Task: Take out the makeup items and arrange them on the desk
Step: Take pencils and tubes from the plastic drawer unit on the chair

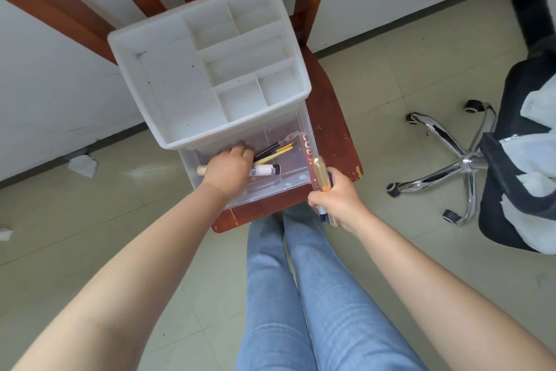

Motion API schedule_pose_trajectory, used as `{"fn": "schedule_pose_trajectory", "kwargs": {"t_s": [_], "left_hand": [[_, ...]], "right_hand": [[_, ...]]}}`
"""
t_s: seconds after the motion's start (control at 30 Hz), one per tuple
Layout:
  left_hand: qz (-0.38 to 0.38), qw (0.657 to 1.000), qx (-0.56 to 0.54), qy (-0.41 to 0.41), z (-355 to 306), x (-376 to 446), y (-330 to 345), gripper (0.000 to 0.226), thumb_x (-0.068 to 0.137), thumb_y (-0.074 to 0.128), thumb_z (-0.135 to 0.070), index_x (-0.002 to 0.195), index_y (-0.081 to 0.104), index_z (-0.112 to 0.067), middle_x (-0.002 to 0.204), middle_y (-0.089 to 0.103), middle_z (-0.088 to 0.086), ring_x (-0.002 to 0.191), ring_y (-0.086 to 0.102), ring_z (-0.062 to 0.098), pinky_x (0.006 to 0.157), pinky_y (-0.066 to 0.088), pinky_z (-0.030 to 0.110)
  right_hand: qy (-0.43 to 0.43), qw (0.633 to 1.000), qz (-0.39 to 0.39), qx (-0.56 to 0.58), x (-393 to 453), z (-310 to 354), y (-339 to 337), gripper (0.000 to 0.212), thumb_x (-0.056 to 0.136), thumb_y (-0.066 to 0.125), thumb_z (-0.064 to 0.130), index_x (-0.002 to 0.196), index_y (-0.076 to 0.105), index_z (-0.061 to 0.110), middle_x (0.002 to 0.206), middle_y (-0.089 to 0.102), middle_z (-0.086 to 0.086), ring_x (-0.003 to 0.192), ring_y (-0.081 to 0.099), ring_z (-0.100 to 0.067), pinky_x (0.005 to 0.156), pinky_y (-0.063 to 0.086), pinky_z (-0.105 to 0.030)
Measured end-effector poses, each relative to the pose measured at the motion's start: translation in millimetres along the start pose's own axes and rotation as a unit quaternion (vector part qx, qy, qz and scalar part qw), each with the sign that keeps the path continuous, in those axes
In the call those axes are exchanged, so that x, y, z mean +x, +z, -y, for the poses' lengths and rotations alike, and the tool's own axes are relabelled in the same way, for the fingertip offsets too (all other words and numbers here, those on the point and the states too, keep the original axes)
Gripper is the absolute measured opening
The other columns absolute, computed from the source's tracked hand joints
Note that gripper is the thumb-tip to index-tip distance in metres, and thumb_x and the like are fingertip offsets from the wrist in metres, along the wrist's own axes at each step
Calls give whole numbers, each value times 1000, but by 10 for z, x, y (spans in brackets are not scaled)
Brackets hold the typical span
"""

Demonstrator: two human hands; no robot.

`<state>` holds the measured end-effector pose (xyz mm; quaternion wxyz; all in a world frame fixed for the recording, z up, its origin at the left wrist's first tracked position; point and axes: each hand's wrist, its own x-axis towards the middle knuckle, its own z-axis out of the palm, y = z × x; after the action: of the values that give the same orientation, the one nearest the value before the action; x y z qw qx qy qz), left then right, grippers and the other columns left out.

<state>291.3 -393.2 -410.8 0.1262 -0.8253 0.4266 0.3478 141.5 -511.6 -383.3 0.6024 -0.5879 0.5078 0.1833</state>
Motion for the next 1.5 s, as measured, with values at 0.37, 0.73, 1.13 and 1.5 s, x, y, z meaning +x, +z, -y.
{"fn": "schedule_pose_trajectory", "kwargs": {"t_s": [0.37, 0.73, 1.13, 1.5], "left_hand": [[-103, 938, -322, -77, 107, -677, -330, 33, 83, 51, -8, 59, 31, -20, 72, 50, 8, 75, 50, 32, 60, 31, 30], [-172, 843, -454, -231, 583, -1200, -365, 33, 81, 44, -3, 54, 29, -16, 53, 35, 0, 47, 31, 18, 44, 23, 26], [-127, 971, -194, -57, -126, -1246, -859, 20, 83, 44, -10, 97, 58, -6, 93, 64, 18, 87, 58, 37, 66, 43, 33], [-96, 920, 94, 367, -3579, -2467, -682, 9, 84, 38, -6, 82, 45, -12, 73, 50, 7, 69, 47, 29, 60, 36, 30]], "right_hand": [[-16, 996, 79, -27, -313, 88, 243, 34, 70, 56, -14, 72, 45, 17, 59, 41, -2, 38, 40, -7, 41, 35, -19], [-114, 992, 35, -28, -22, 865, 738, 31, 72, 58, -9, 86, 49, 17, 70, 47, 4, 63, 46, -11, 56, 40, -21], [-77, 973, -176, -126, -793, 240, 159, 25, 72, 62, 7, 84, 42, 15, 86, 51, -6, 80, 50, -25, 67, 34, -25], [145, 866, -477, -22, -3447, -2027, -1398, 30, 80, 53, 5, 110, 51, 9, 111, 61, -13, 103, 58, -32, 76, 45, -32]]}}
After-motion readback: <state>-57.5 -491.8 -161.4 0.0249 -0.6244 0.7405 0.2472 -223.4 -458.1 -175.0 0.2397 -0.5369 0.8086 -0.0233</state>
